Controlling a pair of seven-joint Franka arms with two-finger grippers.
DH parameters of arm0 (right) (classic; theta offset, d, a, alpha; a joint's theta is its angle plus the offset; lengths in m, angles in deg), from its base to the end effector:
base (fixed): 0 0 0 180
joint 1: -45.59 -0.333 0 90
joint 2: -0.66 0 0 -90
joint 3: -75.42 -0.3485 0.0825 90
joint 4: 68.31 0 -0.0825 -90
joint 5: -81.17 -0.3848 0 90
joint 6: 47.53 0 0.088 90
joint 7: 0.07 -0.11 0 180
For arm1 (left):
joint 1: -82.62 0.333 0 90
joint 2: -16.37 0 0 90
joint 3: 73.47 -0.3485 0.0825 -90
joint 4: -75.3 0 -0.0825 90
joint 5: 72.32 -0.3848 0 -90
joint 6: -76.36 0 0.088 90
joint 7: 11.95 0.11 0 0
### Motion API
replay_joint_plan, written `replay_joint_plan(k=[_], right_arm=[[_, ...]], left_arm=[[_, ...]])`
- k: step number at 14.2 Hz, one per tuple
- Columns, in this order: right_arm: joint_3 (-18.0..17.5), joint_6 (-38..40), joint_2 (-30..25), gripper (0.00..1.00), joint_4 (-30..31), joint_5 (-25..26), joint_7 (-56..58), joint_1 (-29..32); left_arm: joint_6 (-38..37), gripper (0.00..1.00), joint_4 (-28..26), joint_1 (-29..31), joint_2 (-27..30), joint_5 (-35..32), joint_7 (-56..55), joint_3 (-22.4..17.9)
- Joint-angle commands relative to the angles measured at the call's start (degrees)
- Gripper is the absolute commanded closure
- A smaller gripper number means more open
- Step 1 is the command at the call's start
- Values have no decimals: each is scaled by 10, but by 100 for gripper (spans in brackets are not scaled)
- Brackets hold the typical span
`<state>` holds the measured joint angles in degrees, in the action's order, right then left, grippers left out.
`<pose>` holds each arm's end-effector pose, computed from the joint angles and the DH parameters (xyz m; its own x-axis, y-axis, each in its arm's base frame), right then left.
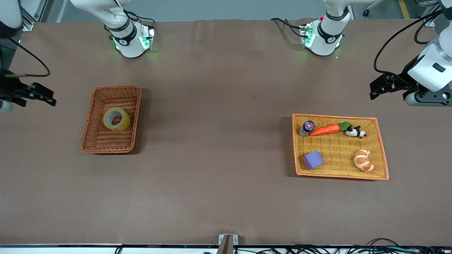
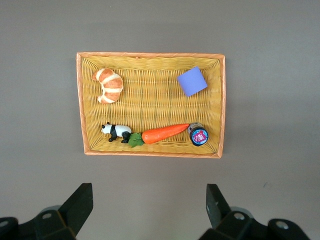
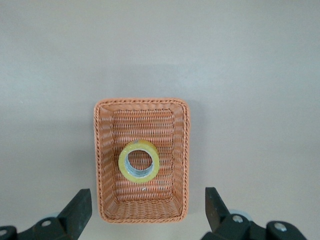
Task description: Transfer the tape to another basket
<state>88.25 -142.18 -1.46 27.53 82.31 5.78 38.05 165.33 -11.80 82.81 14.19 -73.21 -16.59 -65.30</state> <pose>0.5462 -0.0550 0.6326 0.9998 0.0114 0.0140 0.0112 -0.9999 0.0131 0.5617 -0.0752 0.6552 0.9983 -0.0579 -0.0042 -0.0580 -0.9983 -0.0105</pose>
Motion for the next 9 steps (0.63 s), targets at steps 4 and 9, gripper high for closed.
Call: replay_joint_plan(k=[4, 9], right_arm=[[-67, 76, 35, 0, -106, -28, -100, 63], [-76, 79, 34, 0, -113, -40, -109, 60]], left_arm=[[-5, 0, 14, 1, -5, 2, 8, 2], [-5, 0, 23, 2, -8, 1, 6, 1]])
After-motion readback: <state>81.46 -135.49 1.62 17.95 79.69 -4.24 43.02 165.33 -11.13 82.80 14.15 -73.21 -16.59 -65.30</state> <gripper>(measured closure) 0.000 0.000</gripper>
